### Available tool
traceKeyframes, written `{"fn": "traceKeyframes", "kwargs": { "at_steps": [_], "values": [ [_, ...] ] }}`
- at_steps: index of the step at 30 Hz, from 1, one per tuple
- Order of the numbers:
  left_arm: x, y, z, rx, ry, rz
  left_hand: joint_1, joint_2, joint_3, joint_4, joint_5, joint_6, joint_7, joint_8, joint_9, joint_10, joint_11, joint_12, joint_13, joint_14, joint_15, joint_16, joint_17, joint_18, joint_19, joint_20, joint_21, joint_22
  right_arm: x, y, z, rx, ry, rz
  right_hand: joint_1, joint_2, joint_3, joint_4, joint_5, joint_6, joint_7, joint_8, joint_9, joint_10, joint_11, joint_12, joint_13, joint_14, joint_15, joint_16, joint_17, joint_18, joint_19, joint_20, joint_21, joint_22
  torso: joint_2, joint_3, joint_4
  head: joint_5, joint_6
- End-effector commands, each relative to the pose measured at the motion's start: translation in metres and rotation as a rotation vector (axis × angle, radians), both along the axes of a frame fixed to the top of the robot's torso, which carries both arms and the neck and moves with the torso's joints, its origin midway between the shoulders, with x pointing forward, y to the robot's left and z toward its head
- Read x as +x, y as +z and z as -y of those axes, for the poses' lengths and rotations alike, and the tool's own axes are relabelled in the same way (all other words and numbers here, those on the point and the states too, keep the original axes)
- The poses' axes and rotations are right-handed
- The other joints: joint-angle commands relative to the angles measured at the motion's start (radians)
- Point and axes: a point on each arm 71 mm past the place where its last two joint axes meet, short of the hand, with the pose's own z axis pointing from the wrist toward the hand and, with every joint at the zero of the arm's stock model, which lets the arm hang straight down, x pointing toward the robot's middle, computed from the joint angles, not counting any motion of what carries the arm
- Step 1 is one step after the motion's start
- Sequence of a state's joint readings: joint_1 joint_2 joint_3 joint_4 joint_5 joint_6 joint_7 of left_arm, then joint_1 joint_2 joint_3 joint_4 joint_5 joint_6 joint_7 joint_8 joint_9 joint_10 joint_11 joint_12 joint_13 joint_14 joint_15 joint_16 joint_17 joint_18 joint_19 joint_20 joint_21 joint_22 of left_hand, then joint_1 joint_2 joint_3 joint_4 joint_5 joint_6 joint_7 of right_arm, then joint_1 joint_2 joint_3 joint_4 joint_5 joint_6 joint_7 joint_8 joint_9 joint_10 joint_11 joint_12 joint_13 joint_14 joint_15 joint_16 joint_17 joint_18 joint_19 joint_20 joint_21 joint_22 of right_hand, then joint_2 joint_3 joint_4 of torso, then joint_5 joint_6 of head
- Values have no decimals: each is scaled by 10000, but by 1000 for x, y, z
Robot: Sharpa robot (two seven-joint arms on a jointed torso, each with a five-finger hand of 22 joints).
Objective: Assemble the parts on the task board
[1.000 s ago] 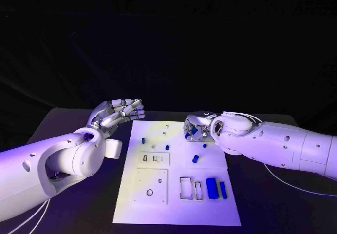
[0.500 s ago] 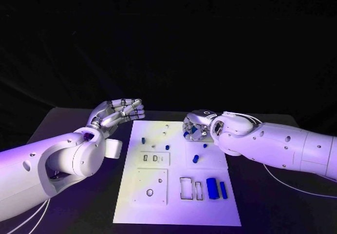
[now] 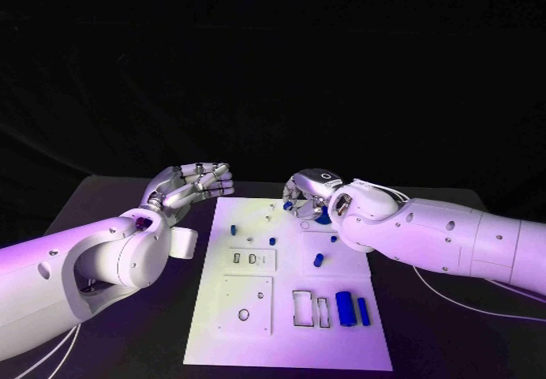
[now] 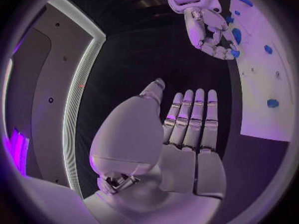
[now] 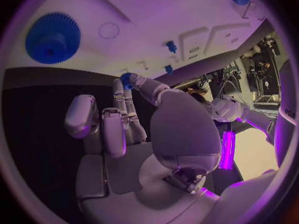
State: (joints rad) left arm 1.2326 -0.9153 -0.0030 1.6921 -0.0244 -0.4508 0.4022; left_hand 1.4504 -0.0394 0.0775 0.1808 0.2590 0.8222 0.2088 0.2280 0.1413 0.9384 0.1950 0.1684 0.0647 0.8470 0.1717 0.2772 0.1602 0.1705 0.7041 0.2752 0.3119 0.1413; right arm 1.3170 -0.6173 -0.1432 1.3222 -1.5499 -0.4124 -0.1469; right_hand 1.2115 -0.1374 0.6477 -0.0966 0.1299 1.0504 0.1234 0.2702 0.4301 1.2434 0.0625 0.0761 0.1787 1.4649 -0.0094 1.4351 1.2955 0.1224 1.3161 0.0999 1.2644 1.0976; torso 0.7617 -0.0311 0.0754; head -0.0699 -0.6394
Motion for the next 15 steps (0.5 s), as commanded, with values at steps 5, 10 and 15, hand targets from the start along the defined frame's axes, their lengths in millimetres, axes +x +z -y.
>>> {"fn": "traceKeyframes", "kwargs": {
  "at_steps": [5,10,15],
  "values": [
    [-1,2,5,-75,-270,92,-6,-108,66,-18,-27,-3,201,-25,-14,43,36,-43,-12,-67,-15,-51,-11,93,68,15,-24,-9,12,2,-12,76,-181,567,68,-60,68,19,68,27,-26,22,492,56,-4,-34,12,561,-45,41,19,-185,-14,-69,41,7,15,-14,38,0,4],
    [-1,2,7,-86,-302,90,-6,-108,66,-18,-27,-3,201,-25,-14,43,36,-43,-12,-67,-15,-51,-11,93,68,15,-24,-9,17,-2,-19,28,-186,496,72,-69,89,20,82,4,-20,18,506,47,0,-46,14,561,-43,45,19,-187,-14,-68,46,16,33,-40,106,-19,7],
    [-1,3,7,-86,-305,97,-6,-108,66,-18,-27,-3,201,-25,-14,43,36,-43,-12,-67,-15,-51,-11,93,68,15,-24,-9,18,-6,-25,-7,-165,411,72,-75,106,25,92,-15,-13,15,519,37,6,-57,16,562,-39,50,23,-186,-20,-67,43,13,46,-48,117,-1,2]
  ]
}}
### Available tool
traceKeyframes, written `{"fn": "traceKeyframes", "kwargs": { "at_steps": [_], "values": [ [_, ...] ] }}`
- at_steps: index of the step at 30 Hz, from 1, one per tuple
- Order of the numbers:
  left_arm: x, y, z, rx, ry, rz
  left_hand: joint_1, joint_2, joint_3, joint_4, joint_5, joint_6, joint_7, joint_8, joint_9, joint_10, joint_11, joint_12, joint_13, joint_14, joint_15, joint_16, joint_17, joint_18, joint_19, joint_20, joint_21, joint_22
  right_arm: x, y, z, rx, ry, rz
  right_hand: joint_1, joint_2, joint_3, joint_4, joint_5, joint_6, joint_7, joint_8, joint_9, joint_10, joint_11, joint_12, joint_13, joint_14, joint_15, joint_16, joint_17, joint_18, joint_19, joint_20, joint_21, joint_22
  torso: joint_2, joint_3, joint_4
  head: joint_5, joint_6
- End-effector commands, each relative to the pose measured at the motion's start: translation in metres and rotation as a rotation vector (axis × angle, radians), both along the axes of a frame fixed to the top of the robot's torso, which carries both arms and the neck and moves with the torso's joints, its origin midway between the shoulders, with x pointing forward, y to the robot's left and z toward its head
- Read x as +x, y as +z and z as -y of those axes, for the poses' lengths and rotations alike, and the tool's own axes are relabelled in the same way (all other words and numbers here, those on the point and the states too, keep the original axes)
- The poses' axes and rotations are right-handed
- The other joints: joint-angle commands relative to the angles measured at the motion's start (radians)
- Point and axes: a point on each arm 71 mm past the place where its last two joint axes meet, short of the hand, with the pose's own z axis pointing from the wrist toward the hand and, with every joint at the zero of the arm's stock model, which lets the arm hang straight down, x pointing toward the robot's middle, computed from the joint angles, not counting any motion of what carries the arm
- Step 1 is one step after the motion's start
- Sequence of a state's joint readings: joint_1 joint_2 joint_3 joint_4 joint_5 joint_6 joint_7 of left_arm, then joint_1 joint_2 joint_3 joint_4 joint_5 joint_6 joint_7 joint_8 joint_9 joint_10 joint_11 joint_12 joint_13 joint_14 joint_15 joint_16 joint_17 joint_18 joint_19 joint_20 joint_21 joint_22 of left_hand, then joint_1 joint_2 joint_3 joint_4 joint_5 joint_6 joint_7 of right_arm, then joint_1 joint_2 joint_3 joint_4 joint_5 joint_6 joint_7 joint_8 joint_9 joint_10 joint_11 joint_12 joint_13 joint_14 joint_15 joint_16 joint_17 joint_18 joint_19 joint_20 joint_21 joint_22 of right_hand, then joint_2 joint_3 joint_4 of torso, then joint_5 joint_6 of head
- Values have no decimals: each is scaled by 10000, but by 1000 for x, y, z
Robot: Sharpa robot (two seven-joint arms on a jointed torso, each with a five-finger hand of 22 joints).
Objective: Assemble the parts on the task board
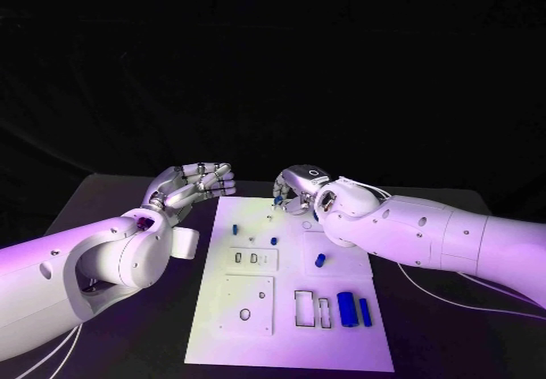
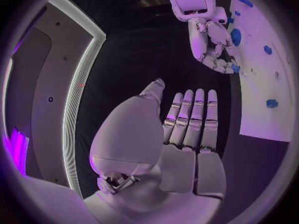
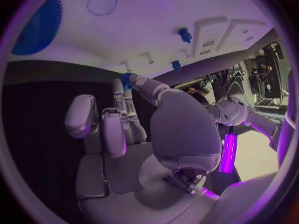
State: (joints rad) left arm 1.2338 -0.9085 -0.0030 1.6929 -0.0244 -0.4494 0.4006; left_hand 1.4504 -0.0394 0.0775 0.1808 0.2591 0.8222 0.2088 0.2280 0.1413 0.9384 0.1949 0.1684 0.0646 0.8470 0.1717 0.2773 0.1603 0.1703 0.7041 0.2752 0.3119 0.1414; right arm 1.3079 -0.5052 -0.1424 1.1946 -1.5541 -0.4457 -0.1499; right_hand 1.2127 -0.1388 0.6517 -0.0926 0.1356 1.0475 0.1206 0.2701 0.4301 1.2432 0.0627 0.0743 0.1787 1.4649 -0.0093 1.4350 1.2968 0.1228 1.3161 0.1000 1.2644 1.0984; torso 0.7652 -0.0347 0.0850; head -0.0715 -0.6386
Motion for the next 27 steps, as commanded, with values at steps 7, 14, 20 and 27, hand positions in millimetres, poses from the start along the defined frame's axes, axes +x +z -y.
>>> {"fn": "traceKeyframes", "kwargs": {
  "at_steps": [7,14,20,27],
  "values": [
    [-1,3,3,-65,-230,118,-6,-109,66,-18,-27,-3,201,-25,-14,43,36,-44,-12,-67,-15,-52,-12,95,69,15,-24,-10,2,-6,-4,-165,-6,-81,54,-69,77,-6,40,-4,22,13,530,30,11,-48,17,562,-35,53,8,-188,-27,-67,38,-1,14,-18,8,63,-28],
    [-1,4,3,-65,-219,143,-9,-114,66,-23,-39,-5,206,-27,-16,29,44,-80,-13,-69,-10,-70,-14,93,70,18,-36,-23,3,-10,-4,-235,-37,-284,46,-75,85,3,42,-17,26,11,541,26,16,-54,19,561,-31,53,2,-187,-31,-65,36,-1,18,-14,-4,87,-5],
    [-1,5,4,-80,-239,178,-9,-114,66,-23,-39,-5,206,-27,-16,29,44,-80,-13,-69,-10,-70,-14,93,70,18,-36,-23,4,-12,-5,-270,-82,-332,35,-93,91,10,38,-38,32,7,554,16,22,-63,21,557,-26,48,-13,-182,-48,-61,19,-24,29,-18,3,67,-2],
    [-1,7,4,-87,-259,205,-11,-114,66,-24,-41,-7,208,-29,-17,26,46,-90,-13,-69,-8,-76,-14,92,71,18,-40,-27,5,-13,-8,-292,-74,-370,11,-132,107,27,24,-86,45,-6,579,-15,36,-82,24,554,-14,50,-24,-181,-62,-53,11,-29,29,-19,10,93,-30]
  ]
}}
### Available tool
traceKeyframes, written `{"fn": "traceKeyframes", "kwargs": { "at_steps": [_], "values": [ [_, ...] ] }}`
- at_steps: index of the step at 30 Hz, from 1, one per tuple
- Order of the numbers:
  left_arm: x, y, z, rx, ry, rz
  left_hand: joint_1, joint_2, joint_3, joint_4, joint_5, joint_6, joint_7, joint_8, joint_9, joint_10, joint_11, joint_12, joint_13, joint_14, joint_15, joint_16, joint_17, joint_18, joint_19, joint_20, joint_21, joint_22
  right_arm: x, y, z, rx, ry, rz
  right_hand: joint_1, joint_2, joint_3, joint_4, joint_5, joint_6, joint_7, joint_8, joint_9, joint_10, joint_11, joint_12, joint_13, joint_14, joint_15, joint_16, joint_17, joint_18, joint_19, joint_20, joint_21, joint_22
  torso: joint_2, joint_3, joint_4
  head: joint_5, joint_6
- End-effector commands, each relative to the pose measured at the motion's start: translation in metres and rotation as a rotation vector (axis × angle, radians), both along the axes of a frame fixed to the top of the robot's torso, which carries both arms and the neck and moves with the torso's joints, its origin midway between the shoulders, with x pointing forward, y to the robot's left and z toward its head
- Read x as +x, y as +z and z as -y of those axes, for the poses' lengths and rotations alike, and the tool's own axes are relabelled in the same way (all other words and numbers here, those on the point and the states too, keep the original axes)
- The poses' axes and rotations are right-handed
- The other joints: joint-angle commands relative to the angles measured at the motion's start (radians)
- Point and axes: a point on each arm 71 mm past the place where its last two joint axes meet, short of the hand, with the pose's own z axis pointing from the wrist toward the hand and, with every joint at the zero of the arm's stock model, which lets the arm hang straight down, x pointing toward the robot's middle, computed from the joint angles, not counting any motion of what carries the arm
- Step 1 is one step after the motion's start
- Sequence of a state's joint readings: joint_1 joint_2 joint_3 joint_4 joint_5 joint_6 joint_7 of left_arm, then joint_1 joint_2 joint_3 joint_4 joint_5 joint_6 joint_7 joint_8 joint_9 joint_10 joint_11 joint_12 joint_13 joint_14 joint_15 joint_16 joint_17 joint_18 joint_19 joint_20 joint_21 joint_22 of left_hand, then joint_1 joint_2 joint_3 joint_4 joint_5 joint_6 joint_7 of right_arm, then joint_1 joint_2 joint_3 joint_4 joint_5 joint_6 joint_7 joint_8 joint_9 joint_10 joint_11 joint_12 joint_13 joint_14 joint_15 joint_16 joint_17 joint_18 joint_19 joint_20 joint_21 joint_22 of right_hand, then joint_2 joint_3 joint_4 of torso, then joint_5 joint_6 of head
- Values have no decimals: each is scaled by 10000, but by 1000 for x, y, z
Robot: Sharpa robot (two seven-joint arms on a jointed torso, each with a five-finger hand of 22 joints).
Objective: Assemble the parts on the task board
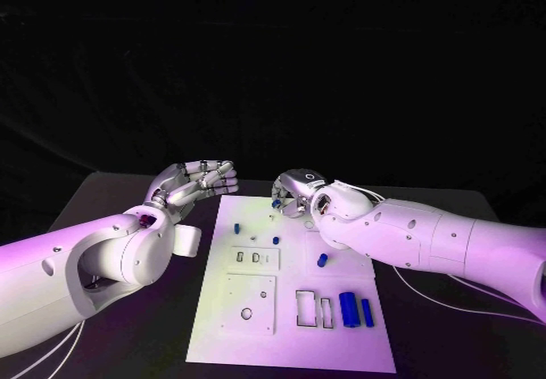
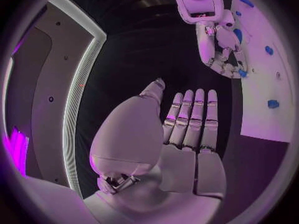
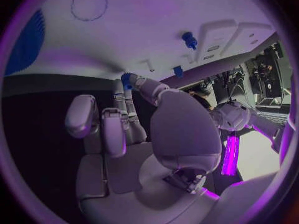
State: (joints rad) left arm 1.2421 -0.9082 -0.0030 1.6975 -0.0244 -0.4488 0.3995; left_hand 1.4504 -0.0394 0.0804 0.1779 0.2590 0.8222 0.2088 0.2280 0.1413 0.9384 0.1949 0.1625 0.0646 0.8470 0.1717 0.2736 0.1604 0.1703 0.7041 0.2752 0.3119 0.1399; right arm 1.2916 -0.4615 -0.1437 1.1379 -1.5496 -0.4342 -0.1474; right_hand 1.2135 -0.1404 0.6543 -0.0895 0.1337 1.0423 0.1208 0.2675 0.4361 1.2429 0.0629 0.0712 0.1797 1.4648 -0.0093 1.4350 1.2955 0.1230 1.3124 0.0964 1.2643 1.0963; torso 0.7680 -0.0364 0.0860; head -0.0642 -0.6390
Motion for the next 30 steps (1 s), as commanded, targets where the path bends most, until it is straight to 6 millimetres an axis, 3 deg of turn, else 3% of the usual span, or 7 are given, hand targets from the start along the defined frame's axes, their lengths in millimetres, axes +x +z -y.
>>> {"fn": "traceKeyframes", "kwargs": {
  "at_steps": [1,9,17,23,30],
  "values": [
    [-1,3,3,-72,-206,136,-11,-114,37,5,-41,-7,208,-29,-17,27,46,-31,-14,-69,-8,-39,-15,92,71,18,-40,-12,1,-3,-1,-172,12,-161,-9,-134,93,6,34,-60,50,13,532,-34,42,-61,13,553,-8,53,-12,-181,-35,-12,5,-14,1,-7,2,25,-28],
    [-1,4,3,-73,-213,160,-11,-114,37,5,-41,-7,208,-29,-17,27,46,-31,-14,-69,-8,-39,-15,92,71,18,-40,-12,3,-4,-3,-235,-106,-266,-103,-255,186,104,-130,-264,121,-69,606,-253,118,-94,-7,546,59,81,-13,-185,-53,42,9,32,1,-13,2,30,-32],
    [0,5,2,-69,-210,166,-14,-116,37,3,-45,-11,212,-32,-19,23,49,-49,-13,-74,-5,-51,-17,91,70,20,-48,-21,3,-3,-1,-170,-197,-209,-287,-906,28,217,-30,-1183,528,-652,474,-1451,499,-73,-226,454,379,29,-255,-139,-239,330,-198,-140,-5,-11,-8,48,-13],
    [0,5,1,-74,-177,142,-17,-120,34,3,-51,-14,214,-34,-20,21,51,-58,-13,-78,-3,-58,-18,89,69,21,-52,-25,-5,-1,10,-8,-223,-74,-235,-1049,-247,196,58,-1255,557,-738,429,-1618,531,-21,-256,429,417,19,-327,-116,-275,391,-258,-182,-7,4,-28,81,-8],
    [1,4,-3,-56,-82,136,-24,-127,29,2,-69,-17,219,-36,-21,14,56,-77,-13,-87,2,-73,-21,87,65,24,-62,-33,-23,12,40,362,-375,61,-257,-1065,-457,343,99,-1058,452,-723,406,-1002,394,307,-101,511,322,215,-33,-182,-35,332,-13,195,-40,31,-124,111,37]
  ]
}}
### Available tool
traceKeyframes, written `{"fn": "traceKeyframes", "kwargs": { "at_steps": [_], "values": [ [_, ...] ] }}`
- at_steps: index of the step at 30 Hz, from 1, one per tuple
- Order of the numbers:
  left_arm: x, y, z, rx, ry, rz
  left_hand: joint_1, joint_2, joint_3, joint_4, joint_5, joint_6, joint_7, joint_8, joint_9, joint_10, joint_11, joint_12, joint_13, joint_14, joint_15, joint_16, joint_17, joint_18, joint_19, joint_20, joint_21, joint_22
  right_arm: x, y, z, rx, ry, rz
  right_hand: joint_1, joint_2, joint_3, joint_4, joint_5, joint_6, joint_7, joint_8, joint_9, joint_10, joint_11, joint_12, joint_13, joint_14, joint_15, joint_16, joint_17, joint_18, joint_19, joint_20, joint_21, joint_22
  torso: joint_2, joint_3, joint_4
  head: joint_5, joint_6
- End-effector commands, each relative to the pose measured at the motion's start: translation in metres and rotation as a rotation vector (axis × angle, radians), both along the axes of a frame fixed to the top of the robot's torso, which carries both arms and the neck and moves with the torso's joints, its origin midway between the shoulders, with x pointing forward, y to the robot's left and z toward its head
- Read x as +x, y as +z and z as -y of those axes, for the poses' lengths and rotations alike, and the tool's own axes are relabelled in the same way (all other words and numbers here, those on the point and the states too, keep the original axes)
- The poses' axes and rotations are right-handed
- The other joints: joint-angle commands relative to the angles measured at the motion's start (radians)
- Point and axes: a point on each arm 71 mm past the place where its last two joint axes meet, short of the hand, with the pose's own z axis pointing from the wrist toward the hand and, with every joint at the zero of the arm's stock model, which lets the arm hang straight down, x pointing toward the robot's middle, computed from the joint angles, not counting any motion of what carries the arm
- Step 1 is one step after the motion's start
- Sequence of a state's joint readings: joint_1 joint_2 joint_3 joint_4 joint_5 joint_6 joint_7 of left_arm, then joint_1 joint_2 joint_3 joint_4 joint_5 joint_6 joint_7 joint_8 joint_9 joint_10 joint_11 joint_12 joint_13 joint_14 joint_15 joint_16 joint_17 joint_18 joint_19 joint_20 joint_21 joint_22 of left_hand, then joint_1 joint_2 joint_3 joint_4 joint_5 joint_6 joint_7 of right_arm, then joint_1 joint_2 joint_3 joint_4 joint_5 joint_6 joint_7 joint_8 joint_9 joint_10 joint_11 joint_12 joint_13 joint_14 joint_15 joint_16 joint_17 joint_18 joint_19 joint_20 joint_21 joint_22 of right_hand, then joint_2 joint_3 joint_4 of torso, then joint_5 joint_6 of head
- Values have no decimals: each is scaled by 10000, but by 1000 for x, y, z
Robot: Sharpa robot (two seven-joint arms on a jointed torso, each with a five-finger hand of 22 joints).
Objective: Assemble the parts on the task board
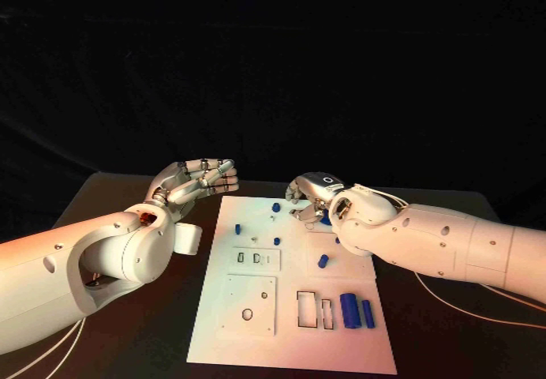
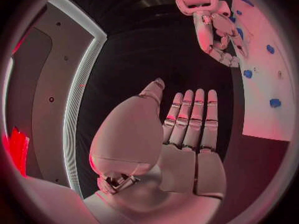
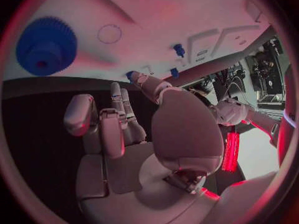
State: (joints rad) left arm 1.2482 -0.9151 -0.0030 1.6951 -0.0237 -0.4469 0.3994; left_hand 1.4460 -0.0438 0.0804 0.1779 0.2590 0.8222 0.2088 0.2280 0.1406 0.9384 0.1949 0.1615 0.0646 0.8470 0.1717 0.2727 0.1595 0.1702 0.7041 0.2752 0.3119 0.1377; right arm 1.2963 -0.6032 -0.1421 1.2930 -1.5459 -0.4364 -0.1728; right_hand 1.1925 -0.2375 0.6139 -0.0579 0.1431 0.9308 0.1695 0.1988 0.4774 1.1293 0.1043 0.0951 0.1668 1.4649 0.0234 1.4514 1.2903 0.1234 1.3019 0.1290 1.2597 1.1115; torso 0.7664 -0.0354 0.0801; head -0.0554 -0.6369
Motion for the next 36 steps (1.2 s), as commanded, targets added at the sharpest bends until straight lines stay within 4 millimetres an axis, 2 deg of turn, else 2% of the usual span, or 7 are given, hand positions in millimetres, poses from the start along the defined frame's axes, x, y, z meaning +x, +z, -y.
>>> {"fn": "traceKeyframes", "kwargs": {
  "at_steps": [1,7,8,10,14,22,36],
  "values": [
    [0,2,0,-70,-136,79,20,-83,29,2,-69,-18,219,-36,-13,14,56,-67,-13,-87,2,-64,-12,88,65,24,-62,-12,-6,10,11,256,-250,222,-55,-107,-60,55,7,90,-61,-33,-9,262,-53,115,61,513,-30,62,28,-189,84,-16,46,67,-31,32,-88,33,20],
    [2,1,-2,-65,-102,55,18,-85,28,1,-78,-16,220,-36,-13,13,58,-73,-13,-91,4,-70,-13,87,63,24,-66,-15,-13,19,48,932,-960,-761,-330,-442,-409,328,59,-22,-312,-144,18,1813,-440,877,685,530,-351,132,90,-204,135,-296,88,194,-85,98,-195,-5,33],
    [2,1,-2,-66,-100,52,18,-85,28,1,-78,-16,220,-36,-13,13,58,-73,-13,-91,4,-70,-13,87,63,24,-66,-15,-14,20,53,1011,-1093,-996,-511,-524,-950,411,651,-91,-401,-167,73,2086,-538,1225,1038,540,-439,155,121,-214,157,-387,101,239,-90,103,-205,-8,31],
    [2,1,-3,-66,-98,44,14,-87,26,1,-93,-14,221,-35,-13,11,60,-81,-13,-95,7,-77,-15,86,59,25,-71,-20,-14,19,63,1090,-1323,-1405,-369,-381,-2287,529,1112,-142,-544,-127,311,1979,-646,2195,2194,563,-527,200,178,-207,211,-546,110,329,-97,109,-221,-15,27],
    [3,0,-3,-67,-87,29,14,-87,26,1,-93,-14,221,-35,-13,11,60,-81,-13,-95,7,-77,-15,86,59,25,-71,-20,-12,16,76,1136,-1669,-1924,218,11,-3850,1080,1252,-321,-562,-116,742,1210,-663,4939,5049,724,-619,575,1005,-325,469,-559,339,778,-102,130,-245,-5,2],
    [4,-1,-3,-82,-99,-4,14,-87,26,1,-93,-14,221,-35,-13,11,60,-81,-13,-95,7,-77,-15,86,59,25,-71,-20,-5,11,87,1134,-2082,-2376,1073,232,-4780,2054,1141,-543,-461,-237,1146,2314,-630,11003,10501,925,-497,1001,2127,-410,742,-484,612,1326,-93,133,-225,-33,-7],
    [4,-1,-3,-84,-109,-19,11,-86,24,0,-115,-10,221,-33,-13,13,62,-96,-12,-98,10,-88,-16,84,54,27,-82,-29,5,-4,85,955,-2268,-2707,1479,292,-4899,2476,1426,-580,-416,-295,1280,2764,-579,12306,11639,973,-457,1082,2381,-435,814,-437,672,1488,-84,114,-189,-25,-101]
  ]
}}
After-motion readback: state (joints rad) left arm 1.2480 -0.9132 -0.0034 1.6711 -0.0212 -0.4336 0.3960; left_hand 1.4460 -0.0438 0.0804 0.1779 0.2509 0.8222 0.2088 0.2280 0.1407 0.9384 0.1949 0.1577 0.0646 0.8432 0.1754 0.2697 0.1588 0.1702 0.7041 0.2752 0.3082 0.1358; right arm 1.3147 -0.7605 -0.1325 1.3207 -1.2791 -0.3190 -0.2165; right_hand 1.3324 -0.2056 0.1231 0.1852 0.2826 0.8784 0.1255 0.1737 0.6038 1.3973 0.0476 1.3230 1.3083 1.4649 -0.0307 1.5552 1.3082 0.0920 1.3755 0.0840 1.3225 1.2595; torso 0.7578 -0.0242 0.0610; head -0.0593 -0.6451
